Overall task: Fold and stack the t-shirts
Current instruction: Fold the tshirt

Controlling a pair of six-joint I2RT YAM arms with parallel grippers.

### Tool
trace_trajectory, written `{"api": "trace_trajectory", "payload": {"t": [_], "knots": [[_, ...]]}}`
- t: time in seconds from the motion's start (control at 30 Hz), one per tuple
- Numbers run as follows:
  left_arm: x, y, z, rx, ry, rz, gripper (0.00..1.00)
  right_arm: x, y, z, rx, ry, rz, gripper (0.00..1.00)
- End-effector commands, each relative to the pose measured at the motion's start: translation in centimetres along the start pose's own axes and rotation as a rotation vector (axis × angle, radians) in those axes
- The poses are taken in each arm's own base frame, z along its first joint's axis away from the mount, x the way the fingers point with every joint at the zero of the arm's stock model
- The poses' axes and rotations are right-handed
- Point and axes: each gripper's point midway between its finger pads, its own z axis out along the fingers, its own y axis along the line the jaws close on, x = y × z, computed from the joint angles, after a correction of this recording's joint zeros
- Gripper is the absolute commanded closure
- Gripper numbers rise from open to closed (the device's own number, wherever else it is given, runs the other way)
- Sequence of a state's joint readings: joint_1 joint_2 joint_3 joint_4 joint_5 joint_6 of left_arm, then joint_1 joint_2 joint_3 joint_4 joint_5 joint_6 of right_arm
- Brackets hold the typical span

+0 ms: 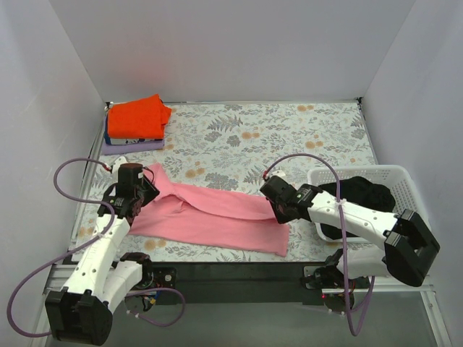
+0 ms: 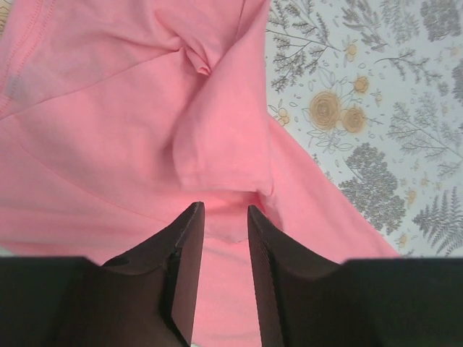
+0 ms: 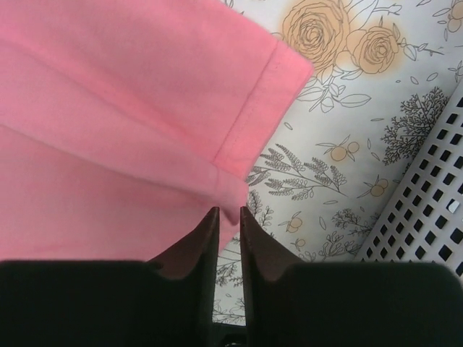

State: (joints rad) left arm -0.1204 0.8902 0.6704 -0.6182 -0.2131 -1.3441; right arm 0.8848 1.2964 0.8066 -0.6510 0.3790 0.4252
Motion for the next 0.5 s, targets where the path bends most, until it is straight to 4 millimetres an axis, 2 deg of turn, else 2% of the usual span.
{"api": "trace_trajectory", "payload": {"t": [0.0,0.03,0.07,0.1,0.17,0.2,0.23,0.37,0.4,0.47], "knots": [[-2.0,-1.4,-2.4,0.061,-0.054,-0.057,0.69,0.4,0.5,-1.9,-0.028,-0.009,-0.008,0.74],[-2.1,-1.3,-2.8,0.059,-0.056,-0.057,0.64,0.6,0.7,-2.1,-0.043,-0.008,-0.010,0.71],[-3.1,-1.9,-3.5,0.074,-0.079,-0.065,0.59,0.7,1.0,-2.7,-0.064,-0.019,-0.011,0.69],[-3.6,-2.0,-4.0,0.076,-0.091,-0.066,0.49,0.8,1.2,-2.9,-0.081,-0.021,-0.007,0.65],[-4.4,-2.6,-4.8,0.097,-0.101,-0.064,0.47,0.4,1.2,-3.7,-0.100,-0.048,0.011,0.54],[-4.5,-3.0,-4.9,0.109,-0.096,-0.062,0.47,0.1,1.1,-3.9,-0.097,-0.065,0.013,0.45],[-4.6,-4.0,-4.9,0.154,-0.087,-0.065,0.47,-0.3,0.9,-4.1,-0.091,-0.083,0.019,0.43],[-4.2,-6.1,-3.0,0.223,-0.047,-0.095,0.47,-2.8,0.8,-3.9,-0.052,-0.129,0.039,0.42],[-3.5,-6.0,-1.8,0.204,-0.022,-0.092,0.47,-3.2,1.1,-3.6,-0.059,-0.125,0.032,0.43],[-3.6,-6.3,-0.8,0.202,-0.028,-0.089,0.46,-4.3,2.3,-2.7,-0.089,-0.137,0.033,0.43]]}}
